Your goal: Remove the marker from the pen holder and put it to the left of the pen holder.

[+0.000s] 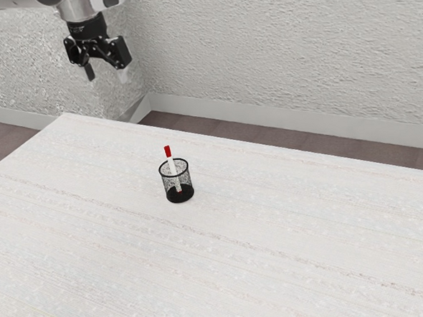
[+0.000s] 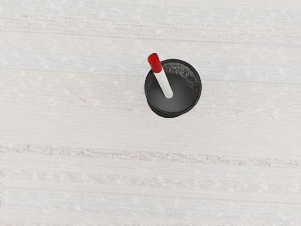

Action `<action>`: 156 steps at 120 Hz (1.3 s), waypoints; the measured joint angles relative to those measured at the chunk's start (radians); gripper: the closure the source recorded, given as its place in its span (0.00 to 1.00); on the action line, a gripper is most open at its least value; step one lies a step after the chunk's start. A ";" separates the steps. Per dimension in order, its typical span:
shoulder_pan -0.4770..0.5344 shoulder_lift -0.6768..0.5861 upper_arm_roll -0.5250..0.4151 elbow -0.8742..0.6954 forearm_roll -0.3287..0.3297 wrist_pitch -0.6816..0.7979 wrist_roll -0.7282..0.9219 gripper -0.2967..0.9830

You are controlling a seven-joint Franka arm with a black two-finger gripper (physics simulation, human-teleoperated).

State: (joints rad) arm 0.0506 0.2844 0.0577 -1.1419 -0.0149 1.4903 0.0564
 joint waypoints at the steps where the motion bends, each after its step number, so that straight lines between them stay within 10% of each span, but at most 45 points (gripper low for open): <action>1: 0.000 0.000 0.000 0.001 0.000 -0.001 0.002 0.23; 21: 0.001 0.034 -0.003 0.018 -0.006 0.046 0.024 0.23; 58: 0.002 0.311 -0.009 -0.023 -0.004 0.674 -0.004 0.23; 95: -0.051 0.248 0.103 -0.268 0.049 1.164 -0.067 0.23; 125: -0.081 0.355 0.123 -0.290 -0.083 1.269 -0.125 0.23; 156: -0.096 0.360 0.150 -0.267 -0.264 1.039 -0.235 0.23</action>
State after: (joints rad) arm -0.0455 0.6440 0.2082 -1.4088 -0.2786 2.5288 -0.1791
